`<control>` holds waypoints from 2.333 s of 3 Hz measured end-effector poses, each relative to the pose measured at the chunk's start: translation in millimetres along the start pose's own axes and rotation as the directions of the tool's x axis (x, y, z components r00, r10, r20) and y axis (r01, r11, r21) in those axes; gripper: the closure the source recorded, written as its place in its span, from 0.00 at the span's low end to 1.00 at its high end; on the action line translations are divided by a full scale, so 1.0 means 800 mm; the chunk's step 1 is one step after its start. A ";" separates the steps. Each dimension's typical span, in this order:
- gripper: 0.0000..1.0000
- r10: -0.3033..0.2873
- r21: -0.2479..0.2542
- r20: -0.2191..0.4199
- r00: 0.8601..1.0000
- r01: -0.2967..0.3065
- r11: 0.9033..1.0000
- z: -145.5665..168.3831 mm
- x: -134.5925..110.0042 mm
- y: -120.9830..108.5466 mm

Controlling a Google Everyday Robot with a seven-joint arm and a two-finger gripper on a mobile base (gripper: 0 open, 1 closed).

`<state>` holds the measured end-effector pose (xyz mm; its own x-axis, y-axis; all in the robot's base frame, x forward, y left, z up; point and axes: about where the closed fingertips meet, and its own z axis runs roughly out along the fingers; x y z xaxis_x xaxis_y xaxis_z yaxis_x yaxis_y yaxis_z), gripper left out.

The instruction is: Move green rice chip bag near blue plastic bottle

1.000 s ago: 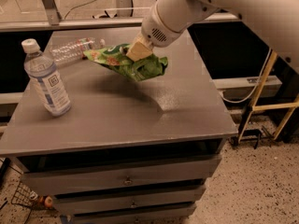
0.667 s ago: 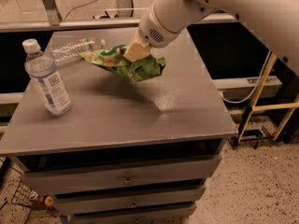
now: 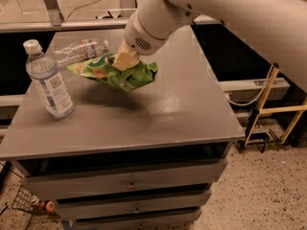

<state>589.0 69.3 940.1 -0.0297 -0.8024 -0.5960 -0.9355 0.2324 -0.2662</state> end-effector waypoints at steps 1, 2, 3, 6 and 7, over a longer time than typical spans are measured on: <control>1.00 -0.074 -0.043 -0.027 0.997 0.073 0.996 0.027 -0.020 0.041; 1.00 -0.107 -0.078 -0.041 0.993 0.104 0.992 0.045 -0.027 0.062; 1.00 -0.103 -0.114 -0.045 0.994 0.098 0.989 0.065 -0.020 0.072; 0.31 -0.111 -0.119 -0.046 0.993 0.105 0.987 0.066 -0.022 0.077; 0.07 -0.114 -0.120 -0.046 0.992 0.107 0.987 0.066 -0.024 0.078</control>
Offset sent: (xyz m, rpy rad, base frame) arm -0.0440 0.0652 -0.0423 -0.1044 0.0301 0.1563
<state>549.7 128.1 894.5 0.0606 -0.8478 -0.5269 -0.9687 0.0774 -0.2360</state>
